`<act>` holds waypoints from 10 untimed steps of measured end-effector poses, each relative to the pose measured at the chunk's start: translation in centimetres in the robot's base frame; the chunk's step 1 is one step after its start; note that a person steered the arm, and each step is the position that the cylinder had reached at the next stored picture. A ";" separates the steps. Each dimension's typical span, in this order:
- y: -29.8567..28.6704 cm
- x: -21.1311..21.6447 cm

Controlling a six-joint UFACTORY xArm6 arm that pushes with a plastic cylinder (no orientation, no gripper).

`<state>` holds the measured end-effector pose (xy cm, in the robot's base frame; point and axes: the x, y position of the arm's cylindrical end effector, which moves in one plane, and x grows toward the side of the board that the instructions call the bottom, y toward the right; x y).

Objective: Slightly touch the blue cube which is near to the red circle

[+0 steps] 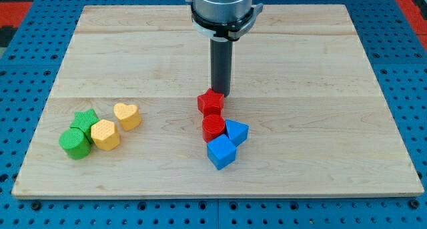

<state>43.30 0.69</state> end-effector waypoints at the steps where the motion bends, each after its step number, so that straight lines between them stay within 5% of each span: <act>1: 2.3 0.7; 2: 8.2 5.5; 3: 8.7 14.9; 4: 7.3 18.4; 10: 2.6 13.6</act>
<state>56.86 3.28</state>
